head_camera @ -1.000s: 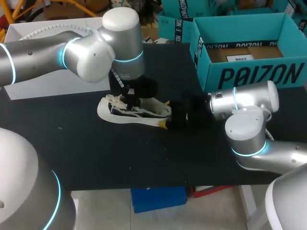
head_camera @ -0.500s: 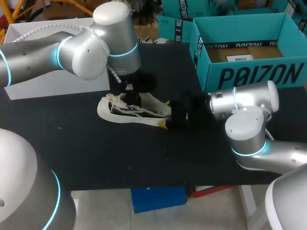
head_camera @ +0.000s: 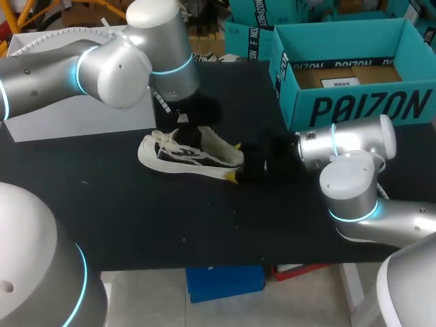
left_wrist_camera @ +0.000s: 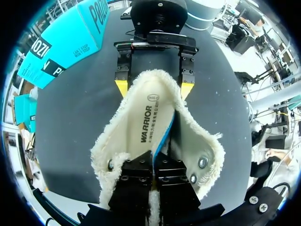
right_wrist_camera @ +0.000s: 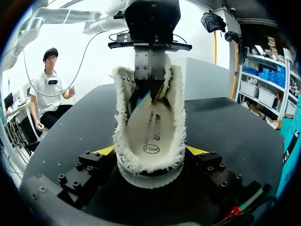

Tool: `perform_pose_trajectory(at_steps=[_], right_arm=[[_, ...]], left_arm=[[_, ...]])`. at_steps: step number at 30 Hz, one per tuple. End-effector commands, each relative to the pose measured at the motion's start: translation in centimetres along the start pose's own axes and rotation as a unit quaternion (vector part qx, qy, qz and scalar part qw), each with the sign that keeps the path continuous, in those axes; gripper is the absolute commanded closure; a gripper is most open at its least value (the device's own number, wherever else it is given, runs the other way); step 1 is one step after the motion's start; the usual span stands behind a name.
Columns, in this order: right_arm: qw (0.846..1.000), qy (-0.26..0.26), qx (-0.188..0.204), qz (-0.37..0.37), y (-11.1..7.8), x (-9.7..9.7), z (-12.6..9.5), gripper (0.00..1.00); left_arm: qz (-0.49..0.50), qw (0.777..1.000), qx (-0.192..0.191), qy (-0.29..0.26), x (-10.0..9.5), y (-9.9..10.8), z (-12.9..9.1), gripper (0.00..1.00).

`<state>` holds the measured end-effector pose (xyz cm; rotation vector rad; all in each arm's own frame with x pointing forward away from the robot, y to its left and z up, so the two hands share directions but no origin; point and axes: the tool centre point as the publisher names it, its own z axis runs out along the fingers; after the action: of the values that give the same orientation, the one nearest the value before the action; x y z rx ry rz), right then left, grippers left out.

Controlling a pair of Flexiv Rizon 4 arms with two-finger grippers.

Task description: Take the shoe out of the shoebox, open the shoe tongue, remove and reinsert the insole, then place the shoe into the shoebox

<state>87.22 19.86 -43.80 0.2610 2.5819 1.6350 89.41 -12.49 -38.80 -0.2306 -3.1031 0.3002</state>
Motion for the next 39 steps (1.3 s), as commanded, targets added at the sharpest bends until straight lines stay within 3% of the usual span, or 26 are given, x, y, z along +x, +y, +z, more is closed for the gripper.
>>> perform_pose_trajectory(at_steps=[1, 39], right_arm=[[1.000, 0.001, 0.001, 0.000, 0.2, 0.2, 0.6, 1.00], [1.000, 0.001, 0.001, 0.000, 0.2, 0.2, 0.6, 1.00]], left_arm=[[0.002, 1.000, 0.004, -0.004, 0.0, -0.4, -0.5, 1.00], [0.003, 0.999, 0.037, -0.012, 0.8, 0.0, -2.0, 1.00]])
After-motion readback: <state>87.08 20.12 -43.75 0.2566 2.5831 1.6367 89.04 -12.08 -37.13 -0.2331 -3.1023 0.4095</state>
